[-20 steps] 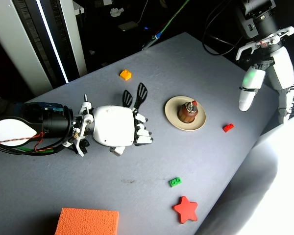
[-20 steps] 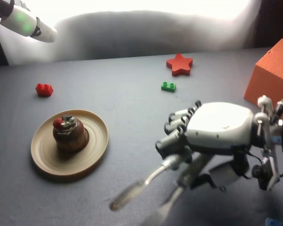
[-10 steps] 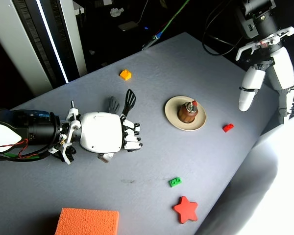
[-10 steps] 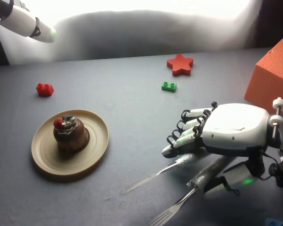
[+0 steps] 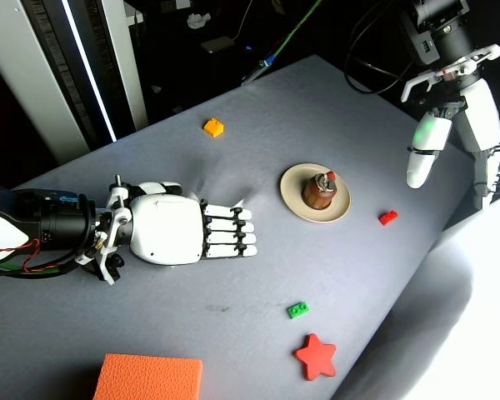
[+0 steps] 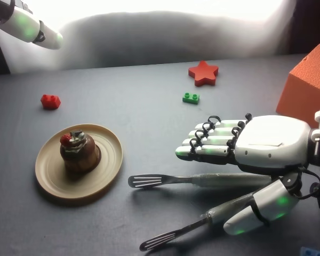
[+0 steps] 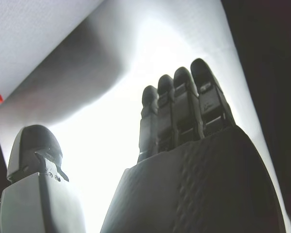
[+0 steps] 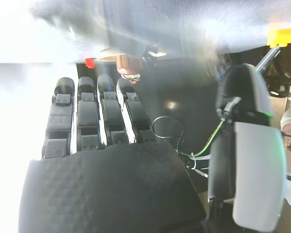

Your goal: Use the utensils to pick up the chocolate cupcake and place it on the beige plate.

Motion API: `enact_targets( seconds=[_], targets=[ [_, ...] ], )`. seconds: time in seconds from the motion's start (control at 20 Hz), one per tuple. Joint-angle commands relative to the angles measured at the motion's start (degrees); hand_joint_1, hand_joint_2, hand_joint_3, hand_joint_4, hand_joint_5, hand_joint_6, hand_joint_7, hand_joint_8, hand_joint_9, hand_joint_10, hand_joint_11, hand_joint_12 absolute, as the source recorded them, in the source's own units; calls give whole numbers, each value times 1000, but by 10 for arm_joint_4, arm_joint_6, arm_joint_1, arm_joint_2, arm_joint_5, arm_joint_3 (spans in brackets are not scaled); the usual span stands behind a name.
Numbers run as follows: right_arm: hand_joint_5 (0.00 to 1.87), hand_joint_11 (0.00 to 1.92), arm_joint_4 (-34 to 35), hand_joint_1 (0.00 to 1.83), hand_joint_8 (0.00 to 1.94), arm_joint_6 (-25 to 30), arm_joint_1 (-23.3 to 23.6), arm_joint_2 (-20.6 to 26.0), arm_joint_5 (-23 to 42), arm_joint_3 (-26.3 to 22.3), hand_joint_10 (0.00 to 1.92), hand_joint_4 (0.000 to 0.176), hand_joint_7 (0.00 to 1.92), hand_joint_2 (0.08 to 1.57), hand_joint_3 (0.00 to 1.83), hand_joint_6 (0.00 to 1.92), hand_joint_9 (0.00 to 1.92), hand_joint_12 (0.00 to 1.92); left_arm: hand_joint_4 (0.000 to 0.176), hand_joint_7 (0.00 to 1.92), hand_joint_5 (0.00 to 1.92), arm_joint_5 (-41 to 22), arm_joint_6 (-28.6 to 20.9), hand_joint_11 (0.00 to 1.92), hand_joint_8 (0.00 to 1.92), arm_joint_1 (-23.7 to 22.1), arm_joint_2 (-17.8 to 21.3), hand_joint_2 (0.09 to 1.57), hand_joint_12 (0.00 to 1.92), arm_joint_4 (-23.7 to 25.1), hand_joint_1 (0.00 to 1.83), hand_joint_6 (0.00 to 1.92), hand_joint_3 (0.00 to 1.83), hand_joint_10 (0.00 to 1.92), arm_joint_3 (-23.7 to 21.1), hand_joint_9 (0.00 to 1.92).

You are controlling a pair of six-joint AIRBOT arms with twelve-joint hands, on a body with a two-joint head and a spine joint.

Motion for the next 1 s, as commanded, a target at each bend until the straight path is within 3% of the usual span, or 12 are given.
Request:
enact_targets(
  seconds=[0.0, 0.2, 0.4, 0.45, 0.55, 0.6, 0.7, 0.75, 0.8, 0.85, 0.9, 0.95],
  targets=[
    [0, 1, 15, 283, 0, 2, 0, 4, 55, -1, 0, 2, 0, 915, 0, 0, 0, 17, 0, 217, 223, -28, 1, 0, 2, -6, 6, 991, 438, 23, 482, 2, 0, 5, 4, 177],
    [0, 0, -4, 256, 0, 23, 6, 10, 61, -2, 0, 0, 0, 924, 0, 0, 0, 0, 0, 196, 225, -28, 1, 0, 0, -5, 5, 988, 420, 23, 482, 3, 0, 0, 5, 160],
    [12, 65, -13, 252, 4, 53, 44, 35, 62, -16, 2, 0, 11, 960, 11, 5, 5, 31, 0, 207, 232, -27, 1, 0, 6, -3, 6, 988, 435, 23, 464, 5, 0, 7, 5, 160],
    [70, 12, -13, 240, 27, 56, 59, 43, 48, -24, 1, 0, 45, 987, 0, 0, 31, 244, 0, 222, 245, -27, 1, 0, 7, -3, 7, 993, 476, 23, 456, 6, 1, 9, 6, 175],
    [273, 0, -14, 281, 25, 56, 86, 54, 16, -38, 34, 0, 285, 1062, 6, 28, 227, 624, 0, 259, 289, -28, 1, 0, 10, -5, 8, 993, 602, 23, 468, 12, 0, 12, 12, 205],
    [415, 7, -14, 273, 21, 45, 101, 59, 2, -46, 56, 0, 445, 1123, 3, 37, 395, 983, 0, 297, 337, -28, 1, 0, 14, -6, 6, 1004, 645, 23, 463, 19, 3, 16, 17, 237],
    [646, 174, -13, 298, 39, 17, 126, 76, -41, -74, 120, 0, 710, 1186, 2, 51, 683, 1299, 0, 494, 482, -28, 4, 35, 6, -7, 2, 1035, 991, 23, 447, 9, 1, 27, 24, 458],
    [784, 282, -13, 345, 46, 2, 136, 86, -52, -87, 360, 0, 855, 1195, 0, 66, 760, 1436, 0, 669, 561, -27, 5, 145, 27, -8, 2, 1081, 1067, 23, 447, 11, 1, 76, 26, 659],
    [904, 435, -13, 402, 98, -8, 145, 99, -62, -104, 790, 0, 995, 1184, 0, 139, 791, 1557, 0, 834, 725, -27, 5, 276, 60, -8, 2, 1108, 1118, 23, 487, 33, 0, 151, 25, 832],
    [861, 504, -13, 423, 238, -9, 150, 104, -66, -111, 1097, 0, 1028, 1190, 1, 440, 779, 1667, 0, 924, 858, -27, 5, 339, 78, -8, 3, 1118, 1181, 23, 534, 61, 0, 216, 24, 906],
    [801, 604, -13, 456, 686, -14, 155, 110, -70, -119, 1350, 0, 953, 1191, 0, 903, 736, 1756, 0, 1056, 1024, -27, 5, 468, 182, -8, 3, 1146, 1285, 23, 579, 186, 1, 505, 23, 940],
    [734, 746, -13, 489, 1204, -17, 159, 114, -70, -125, 1596, 0, 884, 1187, 0, 1338, 775, 1864, 0, 980, 912, -27, 5, 614, 504, -8, 4, 1147, 1322, 23, 666, 710, 0, 825, 21, 865]
  ],
)
